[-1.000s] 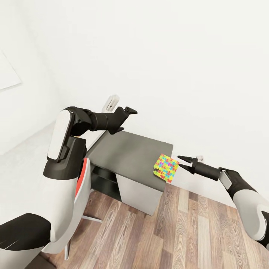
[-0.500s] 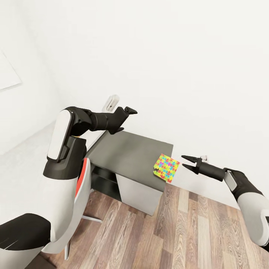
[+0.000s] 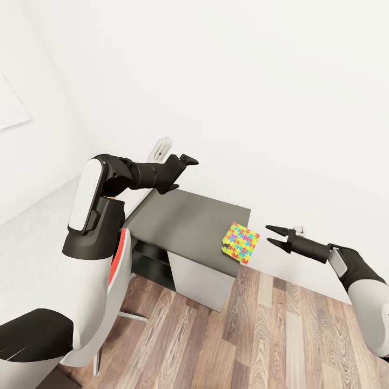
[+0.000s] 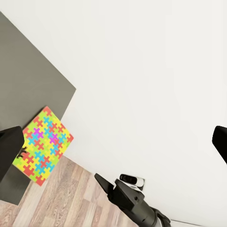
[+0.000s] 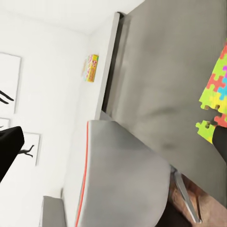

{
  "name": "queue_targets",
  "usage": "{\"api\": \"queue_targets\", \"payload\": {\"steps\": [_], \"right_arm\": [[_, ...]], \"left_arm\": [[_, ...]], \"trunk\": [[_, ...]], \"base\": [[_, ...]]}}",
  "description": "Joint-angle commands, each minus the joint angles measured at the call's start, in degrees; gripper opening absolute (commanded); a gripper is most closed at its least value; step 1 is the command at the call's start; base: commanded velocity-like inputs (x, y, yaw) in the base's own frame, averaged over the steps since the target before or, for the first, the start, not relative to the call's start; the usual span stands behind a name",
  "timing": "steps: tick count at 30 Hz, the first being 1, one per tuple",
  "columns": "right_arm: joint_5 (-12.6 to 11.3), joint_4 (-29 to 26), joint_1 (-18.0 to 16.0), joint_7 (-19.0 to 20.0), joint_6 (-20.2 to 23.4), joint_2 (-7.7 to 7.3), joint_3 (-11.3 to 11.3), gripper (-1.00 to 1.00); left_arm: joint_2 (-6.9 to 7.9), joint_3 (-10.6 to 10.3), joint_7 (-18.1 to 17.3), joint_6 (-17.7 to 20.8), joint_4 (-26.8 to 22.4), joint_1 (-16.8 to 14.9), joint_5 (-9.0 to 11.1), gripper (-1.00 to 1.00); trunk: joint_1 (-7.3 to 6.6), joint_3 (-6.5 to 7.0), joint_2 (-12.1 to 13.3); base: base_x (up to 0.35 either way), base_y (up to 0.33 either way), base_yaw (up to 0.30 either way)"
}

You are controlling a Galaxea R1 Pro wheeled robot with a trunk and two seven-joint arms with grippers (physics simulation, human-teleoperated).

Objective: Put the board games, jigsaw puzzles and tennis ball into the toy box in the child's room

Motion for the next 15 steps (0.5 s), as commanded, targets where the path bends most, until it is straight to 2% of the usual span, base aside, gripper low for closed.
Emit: {"api": "queue_targets", "payload": {"steps": [1, 15], "right_arm": [[-0.11, 0.29, -0.06, -0.15, 0.39, -0.04, -0.11, 1.00], [-0.47, 3.47, -0.52, -2.06, 0.54, -0.12, -0.20, 1.00]], "left_arm": [[-0.04, 0.06, 0.50, 0.24, -0.02, -0.07, 0.41, 1.00], [-0.14, 0.08, 0.43, -0.05, 0.12, -1.25, 0.44, 1.00]], "trunk": [[0.03, -0.10, -0.11], [0.03, -0.65, -0.11]], "base": [[0.000, 0.000, 0.000], [0.000, 0.000, 0.000]]}}
